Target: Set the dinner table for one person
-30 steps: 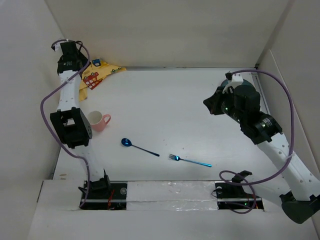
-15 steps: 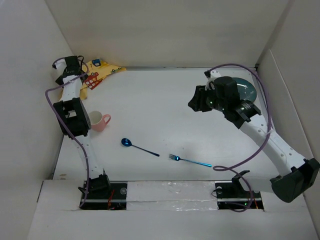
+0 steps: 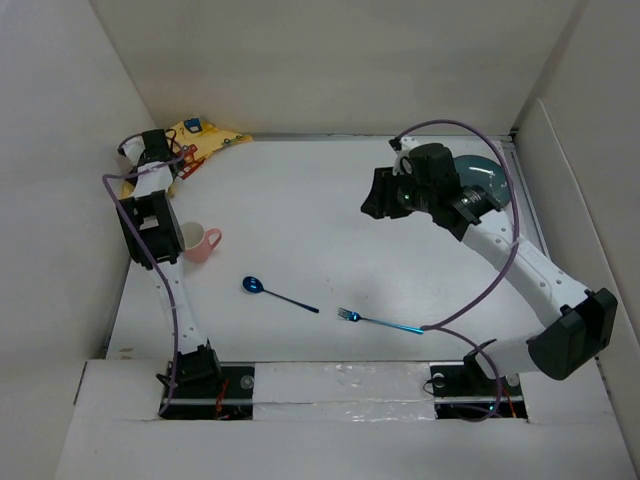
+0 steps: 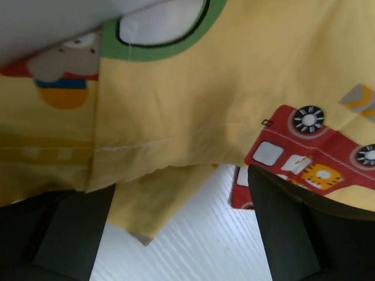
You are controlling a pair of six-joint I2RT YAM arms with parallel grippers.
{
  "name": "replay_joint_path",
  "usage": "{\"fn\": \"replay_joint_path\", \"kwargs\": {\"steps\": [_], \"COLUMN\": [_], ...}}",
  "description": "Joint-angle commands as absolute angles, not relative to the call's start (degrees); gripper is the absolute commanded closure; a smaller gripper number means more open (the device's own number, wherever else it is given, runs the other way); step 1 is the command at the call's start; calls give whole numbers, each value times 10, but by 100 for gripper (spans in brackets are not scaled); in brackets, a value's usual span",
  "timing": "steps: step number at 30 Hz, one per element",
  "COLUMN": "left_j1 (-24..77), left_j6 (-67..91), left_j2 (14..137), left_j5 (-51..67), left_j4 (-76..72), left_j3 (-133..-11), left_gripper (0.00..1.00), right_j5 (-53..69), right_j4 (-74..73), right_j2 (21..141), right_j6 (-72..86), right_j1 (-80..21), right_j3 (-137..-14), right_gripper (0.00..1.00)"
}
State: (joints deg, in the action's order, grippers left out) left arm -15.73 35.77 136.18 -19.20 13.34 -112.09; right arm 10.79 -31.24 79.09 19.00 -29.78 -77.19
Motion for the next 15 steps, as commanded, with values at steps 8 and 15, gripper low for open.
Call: {"fn": "replay_joint_path", "kwargs": {"steps": [8,15], "left_j1": [-170,-158], "left_j6": [398,396], "left_j2": [1365,1317], "left_j5": [-137,-39], "left_j4": [32,-27], "left_j3": [-1143,-1107], "left_gripper": [57,100], "right_j5": [110,95], "right_j4": [-285,-267], "right_j2": [810,845], "right_j6": [232,238], "right_j1": [-358,-395], "right_j3": [-799,-807], "right_gripper": [52,56]}}
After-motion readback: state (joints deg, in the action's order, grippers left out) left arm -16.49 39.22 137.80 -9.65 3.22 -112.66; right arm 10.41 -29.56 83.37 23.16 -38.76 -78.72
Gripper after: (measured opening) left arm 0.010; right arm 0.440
